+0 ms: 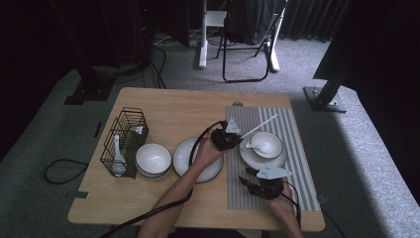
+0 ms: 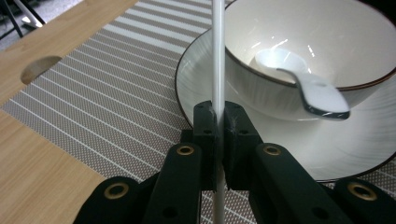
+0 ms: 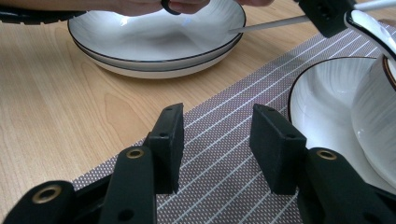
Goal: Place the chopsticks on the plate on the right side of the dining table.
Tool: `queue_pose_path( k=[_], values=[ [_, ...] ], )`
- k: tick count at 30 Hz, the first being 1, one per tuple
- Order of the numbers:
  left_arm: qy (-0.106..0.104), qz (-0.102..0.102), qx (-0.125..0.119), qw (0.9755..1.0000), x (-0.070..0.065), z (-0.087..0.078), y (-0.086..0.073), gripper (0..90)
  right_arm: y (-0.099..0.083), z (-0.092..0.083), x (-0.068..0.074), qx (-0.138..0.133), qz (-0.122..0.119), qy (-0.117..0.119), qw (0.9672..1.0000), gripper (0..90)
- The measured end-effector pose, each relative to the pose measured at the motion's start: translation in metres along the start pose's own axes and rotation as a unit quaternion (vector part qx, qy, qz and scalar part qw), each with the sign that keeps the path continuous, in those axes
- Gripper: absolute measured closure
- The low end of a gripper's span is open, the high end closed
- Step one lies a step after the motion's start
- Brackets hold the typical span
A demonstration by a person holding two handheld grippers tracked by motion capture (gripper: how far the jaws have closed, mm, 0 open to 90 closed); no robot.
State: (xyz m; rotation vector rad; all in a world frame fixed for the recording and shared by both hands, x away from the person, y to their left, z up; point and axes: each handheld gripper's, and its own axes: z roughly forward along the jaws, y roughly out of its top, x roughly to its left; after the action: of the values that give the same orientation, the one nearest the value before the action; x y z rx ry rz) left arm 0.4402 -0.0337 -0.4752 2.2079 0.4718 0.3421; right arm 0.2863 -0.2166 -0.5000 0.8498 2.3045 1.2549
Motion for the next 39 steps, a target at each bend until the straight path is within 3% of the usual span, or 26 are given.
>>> queue_pose_path(
  k=[22,39],
  values=[
    [0.019,0.013,0.067,0.9975,-0.002,0.019,-0.001,85.8,0.0,0.0,0.0,-0.002,0.0,0.0,1.0,54.4],
    [0.021,0.02,0.076,0.9967,-0.002,0.019,-0.002,85.7,-0.001,0.0,-0.001,0.0,0.002,-0.002,1.0,54.4]
  ],
)
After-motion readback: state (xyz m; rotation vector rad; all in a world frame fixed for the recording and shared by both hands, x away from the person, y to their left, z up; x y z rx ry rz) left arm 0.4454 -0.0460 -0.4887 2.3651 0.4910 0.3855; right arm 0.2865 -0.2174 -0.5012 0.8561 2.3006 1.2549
